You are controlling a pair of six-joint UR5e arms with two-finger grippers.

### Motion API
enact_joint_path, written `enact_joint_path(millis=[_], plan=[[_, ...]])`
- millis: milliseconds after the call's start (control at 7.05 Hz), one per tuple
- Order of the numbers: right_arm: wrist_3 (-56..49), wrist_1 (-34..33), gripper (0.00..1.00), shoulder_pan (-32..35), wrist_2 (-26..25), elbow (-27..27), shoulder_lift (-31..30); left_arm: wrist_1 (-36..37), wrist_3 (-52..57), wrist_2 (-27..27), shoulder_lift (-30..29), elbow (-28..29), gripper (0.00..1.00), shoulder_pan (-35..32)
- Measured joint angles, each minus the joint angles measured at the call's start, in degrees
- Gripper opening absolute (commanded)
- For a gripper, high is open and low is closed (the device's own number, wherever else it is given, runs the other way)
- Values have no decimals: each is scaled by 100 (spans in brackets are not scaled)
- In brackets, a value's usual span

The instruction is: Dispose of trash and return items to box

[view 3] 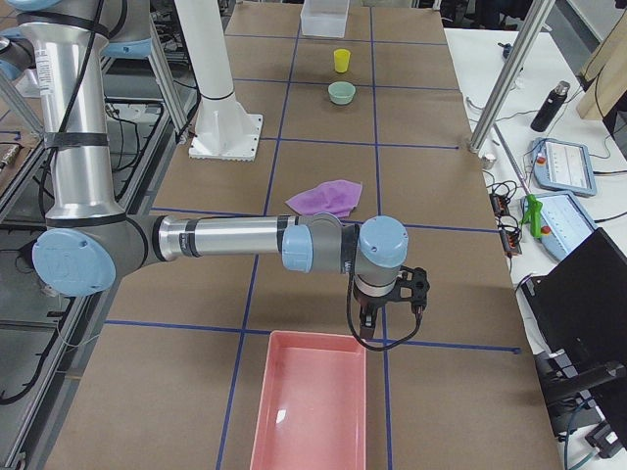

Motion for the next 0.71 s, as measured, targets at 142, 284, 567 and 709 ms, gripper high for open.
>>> enact_joint_path(millis=[142, 284, 567, 709], plan=[[0, -1, 100, 0, 3, -2, 1, -24, 3, -10, 18, -4, 98, -5], [0, -1, 100, 0, 12, -2, 1, -33, 8, -26, 24, -13, 98, -7], [0, -1, 100, 0, 25, 7, 0, -40, -148, -44, -20, -89, 98, -2], [0, -1, 100, 0, 27, 9, -3, -82, -598, -79, -73, -187, 98, 14]])
